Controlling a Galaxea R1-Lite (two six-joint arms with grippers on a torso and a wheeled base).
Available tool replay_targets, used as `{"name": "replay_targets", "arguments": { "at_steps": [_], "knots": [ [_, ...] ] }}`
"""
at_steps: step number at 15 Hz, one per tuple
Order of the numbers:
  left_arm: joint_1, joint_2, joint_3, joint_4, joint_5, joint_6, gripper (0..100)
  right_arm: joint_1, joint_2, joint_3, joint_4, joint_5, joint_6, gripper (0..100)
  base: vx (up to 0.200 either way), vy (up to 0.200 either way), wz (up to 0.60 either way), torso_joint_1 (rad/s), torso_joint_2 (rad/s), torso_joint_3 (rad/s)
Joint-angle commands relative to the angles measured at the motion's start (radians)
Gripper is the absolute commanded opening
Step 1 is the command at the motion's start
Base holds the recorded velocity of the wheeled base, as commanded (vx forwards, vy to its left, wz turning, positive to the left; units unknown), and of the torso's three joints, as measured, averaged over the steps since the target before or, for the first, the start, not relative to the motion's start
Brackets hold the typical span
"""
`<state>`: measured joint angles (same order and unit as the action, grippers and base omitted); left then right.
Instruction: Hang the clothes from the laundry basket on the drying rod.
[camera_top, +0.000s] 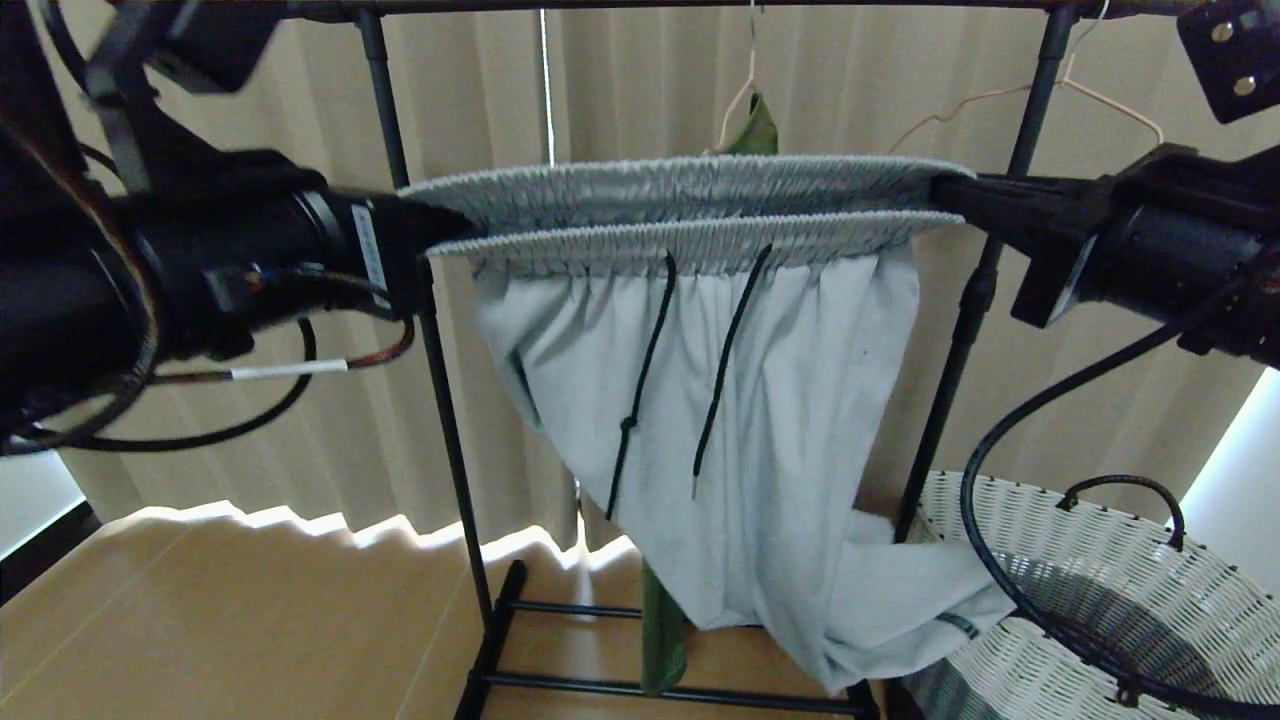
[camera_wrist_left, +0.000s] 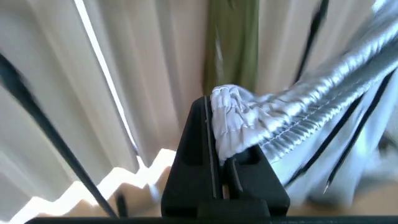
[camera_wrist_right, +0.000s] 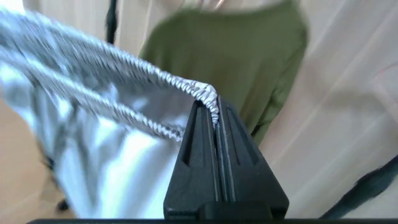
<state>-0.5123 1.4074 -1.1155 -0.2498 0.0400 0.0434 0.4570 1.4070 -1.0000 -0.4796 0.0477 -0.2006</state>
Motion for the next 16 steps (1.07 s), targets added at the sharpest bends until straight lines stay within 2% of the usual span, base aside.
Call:
{"name": "replay_targets", "arguments": {
  "at_steps": [1,3,6,8,16],
  "knots": [
    [0.017,0.005,-0.158,0.066,0.004,0.056,0,-0.028,0.05,-0.081,-0.002,-0.002,0.0,0,0.0,0.0,0.0,0.0,0.0,0.0],
    [0.017,0.01,-0.153,0.066,0.008,0.107,0,-0.032,0.059,-0.075,-0.008,-0.003,0.003,0,0.0,0.0,0.0,0.0,0.0,0.0],
    [0.012,0.005,-0.04,0.053,0.009,0.107,0,-0.032,0.053,0.02,-0.051,-0.006,0.003,0,0.0,0.0,0.0,0.0,0.0,0.0],
    [0.011,0.004,-0.036,0.053,0.009,0.101,0,-0.035,0.056,0.043,-0.105,-0.029,0.001,0,0.0,0.0,0.0,0.0,0.0,0.0],
    [-0.04,-0.024,-0.017,0.057,0.008,0.099,0,-0.047,0.043,0.06,-0.109,-0.037,0.004,0,0.0,0.0,0.0,0.0,0.0,0.0]
  ]
}}
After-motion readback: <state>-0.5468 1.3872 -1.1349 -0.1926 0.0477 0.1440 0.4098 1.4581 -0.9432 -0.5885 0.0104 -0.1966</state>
